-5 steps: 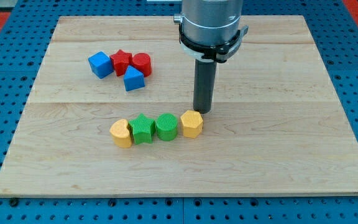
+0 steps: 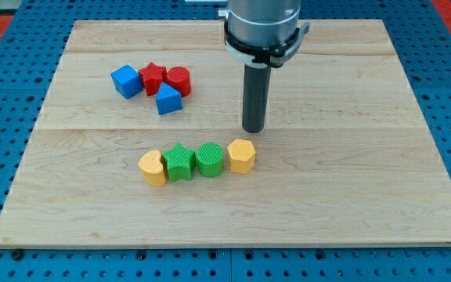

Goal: Push line of blocks a bit right

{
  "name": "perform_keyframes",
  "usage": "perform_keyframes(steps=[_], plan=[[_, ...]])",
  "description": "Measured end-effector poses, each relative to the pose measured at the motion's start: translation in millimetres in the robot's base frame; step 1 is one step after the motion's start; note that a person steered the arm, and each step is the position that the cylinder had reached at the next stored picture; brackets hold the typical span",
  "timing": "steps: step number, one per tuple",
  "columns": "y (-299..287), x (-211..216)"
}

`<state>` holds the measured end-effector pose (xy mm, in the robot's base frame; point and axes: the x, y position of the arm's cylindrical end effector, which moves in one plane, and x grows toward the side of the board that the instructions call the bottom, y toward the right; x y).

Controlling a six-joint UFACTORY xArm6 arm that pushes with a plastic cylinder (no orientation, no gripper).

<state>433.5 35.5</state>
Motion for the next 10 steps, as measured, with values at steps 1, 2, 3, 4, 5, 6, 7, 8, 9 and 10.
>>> perform_keyframes(steps=[1, 2, 3, 4, 5, 6, 7, 8, 9, 10], plan=[[0.2, -12.1], [16.9, -11.9], [17.0, -11.9], [18.4, -9.0], [-9.6, 21.2], [-64.9, 38.9], [-90.6, 33.6], [-135.0, 47.7], [-149.8, 56.6], [-127.6, 69.8]])
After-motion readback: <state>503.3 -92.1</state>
